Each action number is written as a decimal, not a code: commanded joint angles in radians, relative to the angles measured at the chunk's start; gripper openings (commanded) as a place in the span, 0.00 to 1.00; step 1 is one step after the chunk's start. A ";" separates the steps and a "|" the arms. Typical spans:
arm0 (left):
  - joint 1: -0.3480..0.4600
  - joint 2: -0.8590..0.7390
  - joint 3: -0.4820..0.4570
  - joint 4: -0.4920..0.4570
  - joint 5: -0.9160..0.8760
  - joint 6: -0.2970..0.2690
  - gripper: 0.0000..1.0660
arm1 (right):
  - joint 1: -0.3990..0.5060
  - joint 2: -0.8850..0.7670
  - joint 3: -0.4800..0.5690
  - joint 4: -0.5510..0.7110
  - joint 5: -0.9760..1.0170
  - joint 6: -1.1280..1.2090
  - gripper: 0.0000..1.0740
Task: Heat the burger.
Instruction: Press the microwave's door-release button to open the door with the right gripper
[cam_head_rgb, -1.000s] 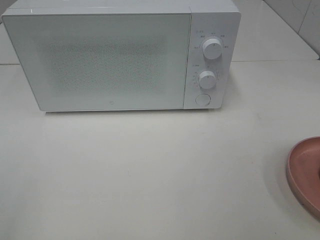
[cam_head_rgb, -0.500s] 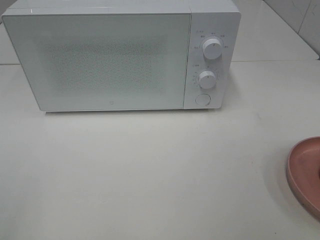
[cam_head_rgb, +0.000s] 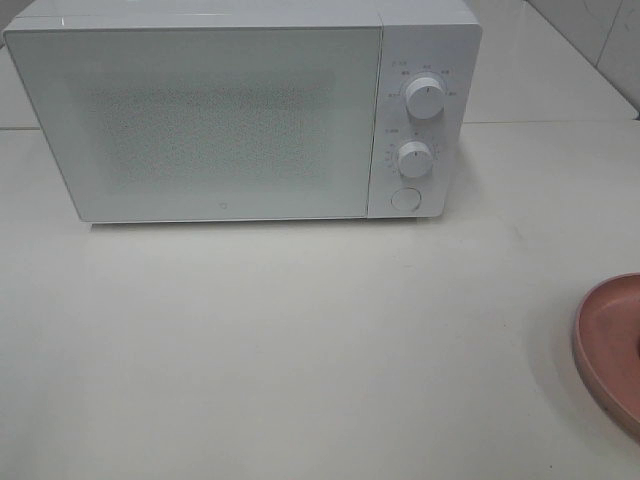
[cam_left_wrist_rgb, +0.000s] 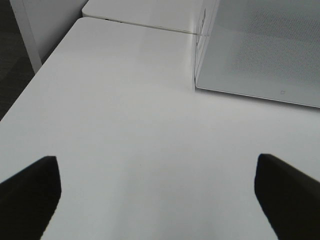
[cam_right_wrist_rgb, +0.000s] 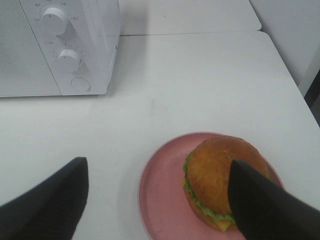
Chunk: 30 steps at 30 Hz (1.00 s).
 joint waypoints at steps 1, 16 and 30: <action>-0.008 -0.024 0.002 -0.001 -0.006 -0.006 0.92 | -0.006 0.041 0.017 0.000 -0.063 0.001 0.70; -0.008 -0.024 0.002 -0.001 -0.006 -0.006 0.92 | -0.006 0.164 0.104 0.000 -0.288 0.000 0.70; -0.008 -0.024 0.002 -0.001 -0.006 -0.006 0.92 | -0.006 0.311 0.149 0.000 -0.496 0.000 0.70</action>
